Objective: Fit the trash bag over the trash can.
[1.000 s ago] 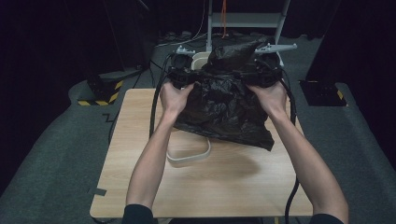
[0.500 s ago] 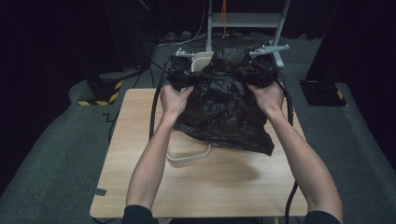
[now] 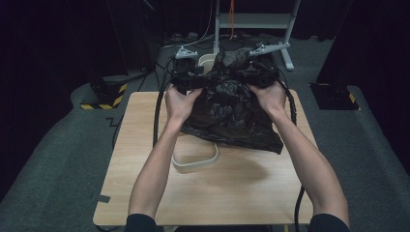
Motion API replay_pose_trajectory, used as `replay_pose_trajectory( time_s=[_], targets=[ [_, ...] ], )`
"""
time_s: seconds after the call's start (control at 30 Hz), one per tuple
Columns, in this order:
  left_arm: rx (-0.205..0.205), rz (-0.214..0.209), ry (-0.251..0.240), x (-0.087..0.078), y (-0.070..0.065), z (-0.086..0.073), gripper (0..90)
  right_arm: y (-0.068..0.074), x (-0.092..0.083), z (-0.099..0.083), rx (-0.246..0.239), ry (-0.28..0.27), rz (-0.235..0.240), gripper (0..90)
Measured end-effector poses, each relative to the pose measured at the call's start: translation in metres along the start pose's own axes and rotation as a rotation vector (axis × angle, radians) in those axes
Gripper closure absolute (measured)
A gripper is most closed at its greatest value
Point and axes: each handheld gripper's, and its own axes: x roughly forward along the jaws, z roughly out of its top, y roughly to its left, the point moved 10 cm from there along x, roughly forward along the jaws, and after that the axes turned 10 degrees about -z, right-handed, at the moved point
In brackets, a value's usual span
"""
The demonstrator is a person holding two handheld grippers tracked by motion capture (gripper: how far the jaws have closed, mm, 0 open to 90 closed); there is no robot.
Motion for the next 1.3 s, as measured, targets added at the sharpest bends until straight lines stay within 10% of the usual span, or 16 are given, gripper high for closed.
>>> replay_pose_trajectory(
  time_s=[0.23,0.47,0.87,1.13,1.3],
  targets=[
    [0.017,-0.004,0.047,0.018,-0.003,-0.006,44.1,0.009,0.006,0.002,-0.022,0.036,0.040,88.0],
    [0.007,0.029,0.068,0.024,0.002,-0.012,46.2,0.001,-0.009,0.004,0.009,-0.007,0.040,63.1],
    [0.027,0.054,0.089,0.028,0.002,-0.017,48.6,-0.039,-0.046,-0.010,0.078,-0.027,-0.123,42.6],
    [0.030,0.050,0.084,0.028,0.002,-0.017,48.4,-0.041,-0.031,-0.023,0.105,0.020,-0.094,54.9],
    [0.053,0.063,0.076,0.029,0.001,-0.018,46.4,-0.034,-0.031,-0.019,0.057,0.016,-0.090,79.7]
  ],
)
